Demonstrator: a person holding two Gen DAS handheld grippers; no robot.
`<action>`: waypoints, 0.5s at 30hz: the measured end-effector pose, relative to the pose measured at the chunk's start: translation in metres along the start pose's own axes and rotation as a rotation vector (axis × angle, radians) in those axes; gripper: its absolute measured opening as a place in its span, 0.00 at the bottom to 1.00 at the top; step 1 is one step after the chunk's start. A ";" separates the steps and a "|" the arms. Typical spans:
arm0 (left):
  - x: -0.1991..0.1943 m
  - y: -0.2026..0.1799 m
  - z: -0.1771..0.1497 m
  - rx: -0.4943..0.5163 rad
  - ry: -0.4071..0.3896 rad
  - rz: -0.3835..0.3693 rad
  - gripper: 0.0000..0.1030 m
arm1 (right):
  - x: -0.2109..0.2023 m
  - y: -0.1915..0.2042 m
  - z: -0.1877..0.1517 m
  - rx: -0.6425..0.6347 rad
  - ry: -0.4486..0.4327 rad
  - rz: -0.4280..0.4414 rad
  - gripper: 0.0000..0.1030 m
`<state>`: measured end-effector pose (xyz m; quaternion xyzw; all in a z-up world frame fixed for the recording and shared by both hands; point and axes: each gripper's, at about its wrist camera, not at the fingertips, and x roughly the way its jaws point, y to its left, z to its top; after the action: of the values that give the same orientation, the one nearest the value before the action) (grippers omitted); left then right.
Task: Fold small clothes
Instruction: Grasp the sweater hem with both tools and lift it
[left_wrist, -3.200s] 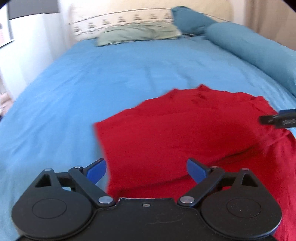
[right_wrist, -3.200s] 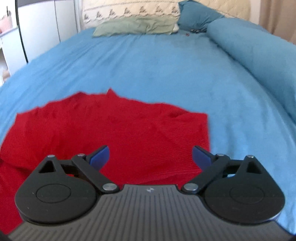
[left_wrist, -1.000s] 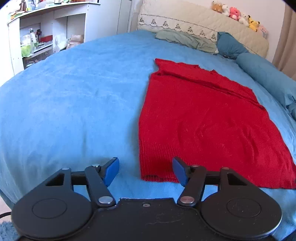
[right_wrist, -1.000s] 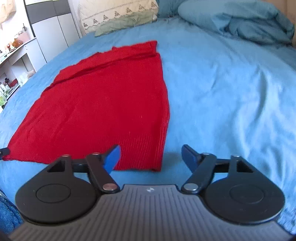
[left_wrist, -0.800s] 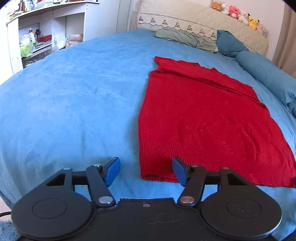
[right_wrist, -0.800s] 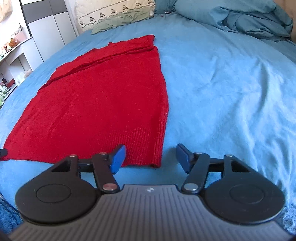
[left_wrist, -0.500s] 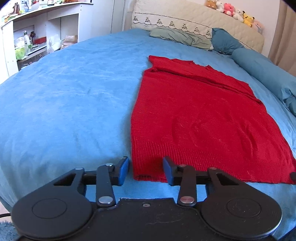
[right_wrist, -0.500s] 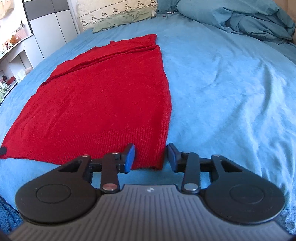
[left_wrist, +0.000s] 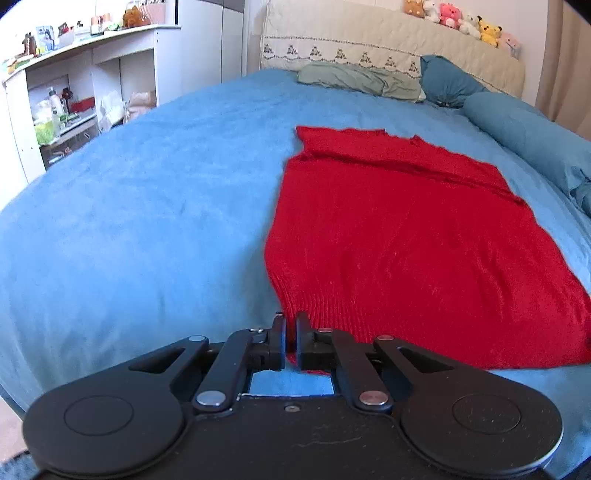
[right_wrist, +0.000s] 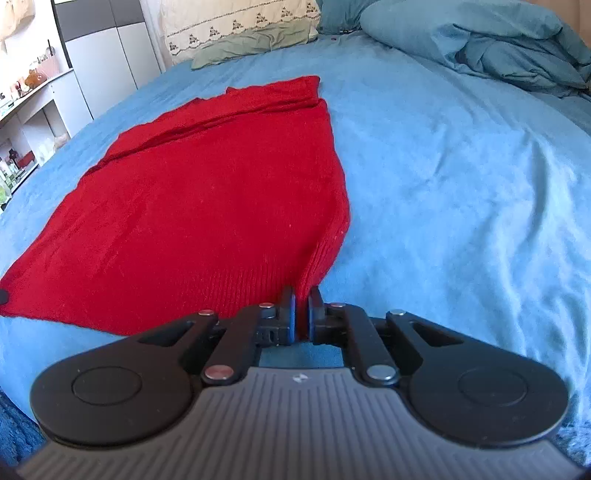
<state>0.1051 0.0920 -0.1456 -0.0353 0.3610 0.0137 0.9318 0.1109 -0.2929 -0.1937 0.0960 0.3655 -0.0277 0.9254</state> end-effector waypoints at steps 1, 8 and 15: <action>-0.005 0.000 0.004 0.000 -0.013 -0.003 0.05 | -0.004 0.000 0.003 0.007 -0.008 0.007 0.21; -0.038 -0.007 0.067 0.018 -0.161 -0.040 0.04 | -0.038 0.002 0.065 0.049 -0.137 0.093 0.20; 0.003 -0.024 0.184 0.020 -0.297 -0.071 0.04 | -0.017 0.010 0.190 0.131 -0.233 0.181 0.20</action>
<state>0.2321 0.0818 -0.0108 -0.0366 0.2179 -0.0177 0.9751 0.2269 -0.3212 -0.0450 0.1849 0.2430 0.0212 0.9520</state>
